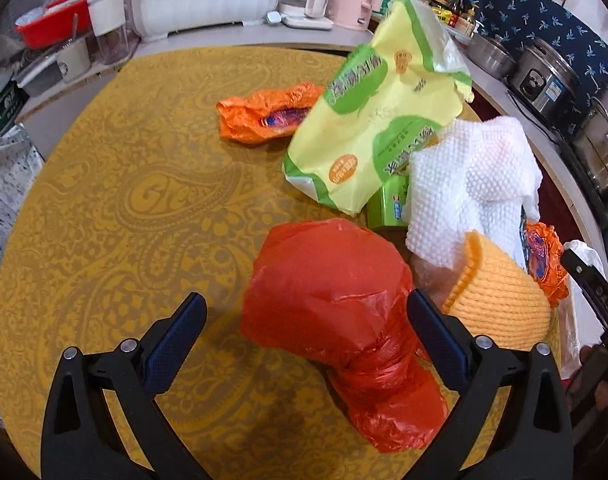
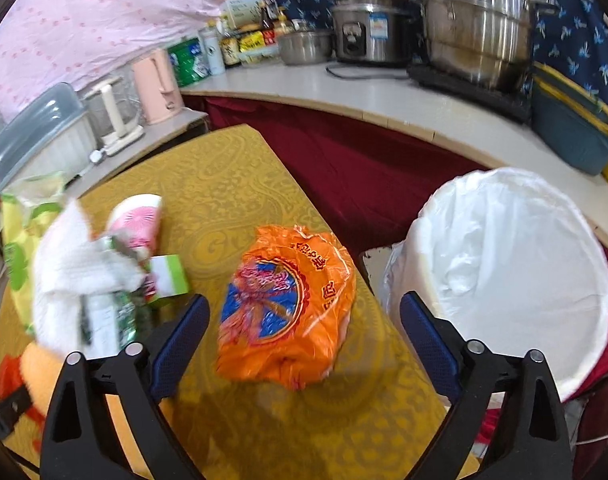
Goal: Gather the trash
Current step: 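Grasp the red plastic bag with the left tool while the right tool grasps the orange wrapper, then carry both items over the white bin and open both tools to drop them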
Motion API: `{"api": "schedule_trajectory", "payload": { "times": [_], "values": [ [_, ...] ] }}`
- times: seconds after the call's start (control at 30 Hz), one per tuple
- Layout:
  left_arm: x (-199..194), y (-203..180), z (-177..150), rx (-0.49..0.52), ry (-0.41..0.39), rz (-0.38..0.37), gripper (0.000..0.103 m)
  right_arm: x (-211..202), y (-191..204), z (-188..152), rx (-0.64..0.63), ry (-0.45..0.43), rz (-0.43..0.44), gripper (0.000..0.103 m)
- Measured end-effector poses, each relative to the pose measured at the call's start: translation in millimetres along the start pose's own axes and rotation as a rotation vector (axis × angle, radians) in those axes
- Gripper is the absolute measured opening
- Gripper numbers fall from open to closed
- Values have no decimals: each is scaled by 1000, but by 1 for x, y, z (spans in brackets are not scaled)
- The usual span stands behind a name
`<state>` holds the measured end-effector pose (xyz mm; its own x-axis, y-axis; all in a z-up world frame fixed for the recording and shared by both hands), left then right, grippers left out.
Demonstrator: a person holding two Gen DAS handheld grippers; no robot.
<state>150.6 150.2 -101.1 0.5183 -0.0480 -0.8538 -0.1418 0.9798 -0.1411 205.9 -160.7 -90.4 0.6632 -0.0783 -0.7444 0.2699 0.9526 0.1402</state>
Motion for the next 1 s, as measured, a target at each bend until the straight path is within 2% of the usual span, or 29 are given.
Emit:
{"api": "schedule_trajectory", "payload": {
  "times": [0.07, 0.13, 0.2, 0.27, 0.33, 0.47, 0.57, 0.77, 1.0],
  "values": [
    [5, -3, -2, 10, 4, -22, 91, 13, -3, 0, 20, 25, 4, 84],
    [6, -6, -4, 24, 0, -34, 88, 26, -4, -2, 38, 57, 15, 73],
    [5, -9, -6, 42, -10, -53, 76, 32, -5, -5, 44, 76, 24, 66],
    [3, -12, -7, 55, -13, -62, 71, 36, -4, -7, 48, 92, 38, 57],
    [-1, -13, -8, 60, -26, -58, 66, 36, -2, -10, 49, 96, 56, 41],
    [-6, -10, -10, 59, -28, -76, 57, 29, 2, -13, 38, 87, 104, 19],
    [-12, -8, -9, 68, -38, -69, 41, 21, 5, -15, 19, 70, 111, 15],
    [-32, 0, -7, 64, -74, -57, 39, -9, 0, -11, 17, 8, 106, 13],
    [-79, -4, -4, 85, -158, -55, 39, -60, -18, -1, 37, -91, 98, 13]
  ]
}}
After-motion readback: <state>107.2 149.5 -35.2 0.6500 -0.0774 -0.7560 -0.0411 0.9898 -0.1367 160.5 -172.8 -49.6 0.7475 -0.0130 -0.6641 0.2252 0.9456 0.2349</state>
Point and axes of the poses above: each gripper's, at about its wrist camera, not at the fingertips, and x roughly the way its jaws point, y to its left, z to its top, the point moved 1 cm from there along x, roughly the way its jaws point, and after that the axes turned 5 degrees about x, right-handed, at the moved point
